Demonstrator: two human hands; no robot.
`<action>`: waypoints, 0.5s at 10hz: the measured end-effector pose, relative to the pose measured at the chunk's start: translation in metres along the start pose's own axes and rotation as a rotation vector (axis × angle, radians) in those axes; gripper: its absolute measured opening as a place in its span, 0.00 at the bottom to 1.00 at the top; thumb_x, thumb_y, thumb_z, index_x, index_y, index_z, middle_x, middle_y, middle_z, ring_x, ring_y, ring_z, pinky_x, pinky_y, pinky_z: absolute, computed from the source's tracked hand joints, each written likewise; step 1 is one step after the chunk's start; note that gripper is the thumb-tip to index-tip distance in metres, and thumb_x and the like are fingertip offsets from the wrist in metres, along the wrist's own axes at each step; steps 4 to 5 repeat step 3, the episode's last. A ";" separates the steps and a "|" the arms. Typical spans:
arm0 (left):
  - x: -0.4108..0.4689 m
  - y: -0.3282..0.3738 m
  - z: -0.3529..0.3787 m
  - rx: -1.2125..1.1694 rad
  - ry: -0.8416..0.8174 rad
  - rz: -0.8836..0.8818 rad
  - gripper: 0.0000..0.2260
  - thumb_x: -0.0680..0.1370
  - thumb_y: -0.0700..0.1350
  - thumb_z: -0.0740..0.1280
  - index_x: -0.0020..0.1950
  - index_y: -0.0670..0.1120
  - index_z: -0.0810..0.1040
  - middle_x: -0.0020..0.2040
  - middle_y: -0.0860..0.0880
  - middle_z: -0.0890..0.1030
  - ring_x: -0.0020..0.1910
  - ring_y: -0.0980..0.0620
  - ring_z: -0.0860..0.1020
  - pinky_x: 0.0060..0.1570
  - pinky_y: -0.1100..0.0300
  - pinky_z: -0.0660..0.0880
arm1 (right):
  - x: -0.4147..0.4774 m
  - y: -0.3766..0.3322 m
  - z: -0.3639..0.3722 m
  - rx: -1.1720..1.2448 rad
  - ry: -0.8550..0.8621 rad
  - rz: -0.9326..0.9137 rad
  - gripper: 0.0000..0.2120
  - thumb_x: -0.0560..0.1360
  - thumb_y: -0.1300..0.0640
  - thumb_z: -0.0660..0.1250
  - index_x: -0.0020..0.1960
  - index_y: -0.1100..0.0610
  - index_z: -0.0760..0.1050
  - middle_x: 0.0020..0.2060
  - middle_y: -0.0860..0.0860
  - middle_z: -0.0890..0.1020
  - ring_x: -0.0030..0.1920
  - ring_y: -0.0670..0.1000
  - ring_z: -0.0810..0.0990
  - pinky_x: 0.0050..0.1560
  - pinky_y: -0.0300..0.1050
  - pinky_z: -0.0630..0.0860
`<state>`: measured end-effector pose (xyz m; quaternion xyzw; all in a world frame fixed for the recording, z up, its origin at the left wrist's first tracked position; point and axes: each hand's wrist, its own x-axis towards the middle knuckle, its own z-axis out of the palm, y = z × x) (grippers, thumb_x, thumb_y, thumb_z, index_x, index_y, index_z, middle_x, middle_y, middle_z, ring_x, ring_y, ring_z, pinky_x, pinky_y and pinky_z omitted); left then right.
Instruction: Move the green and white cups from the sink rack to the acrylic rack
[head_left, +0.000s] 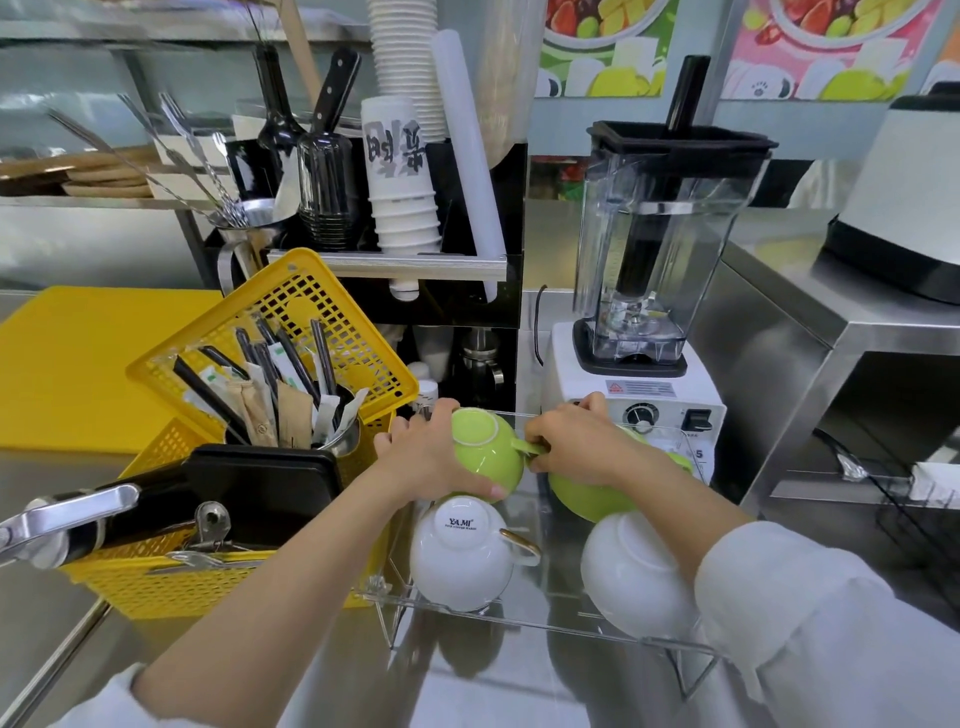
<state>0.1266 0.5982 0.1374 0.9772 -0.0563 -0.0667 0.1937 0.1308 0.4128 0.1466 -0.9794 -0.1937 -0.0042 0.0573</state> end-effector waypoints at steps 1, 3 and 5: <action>0.000 0.002 -0.001 0.018 0.000 0.018 0.50 0.56 0.67 0.74 0.70 0.52 0.55 0.71 0.44 0.59 0.68 0.40 0.58 0.63 0.44 0.59 | -0.003 0.000 -0.001 -0.008 -0.024 -0.002 0.06 0.73 0.51 0.65 0.40 0.52 0.71 0.37 0.52 0.76 0.46 0.56 0.71 0.47 0.50 0.56; -0.002 -0.001 -0.012 -0.058 0.008 0.054 0.47 0.63 0.67 0.70 0.74 0.51 0.53 0.74 0.44 0.57 0.72 0.40 0.55 0.68 0.43 0.56 | -0.009 0.004 -0.010 0.033 -0.040 0.027 0.15 0.73 0.45 0.64 0.55 0.52 0.71 0.52 0.52 0.78 0.56 0.55 0.71 0.54 0.51 0.57; -0.002 -0.001 -0.012 -0.058 0.008 0.054 0.47 0.63 0.67 0.70 0.74 0.51 0.53 0.74 0.44 0.57 0.72 0.40 0.55 0.68 0.43 0.56 | -0.009 0.004 -0.010 0.033 -0.040 0.027 0.15 0.73 0.45 0.64 0.55 0.52 0.71 0.52 0.52 0.78 0.56 0.55 0.71 0.54 0.51 0.57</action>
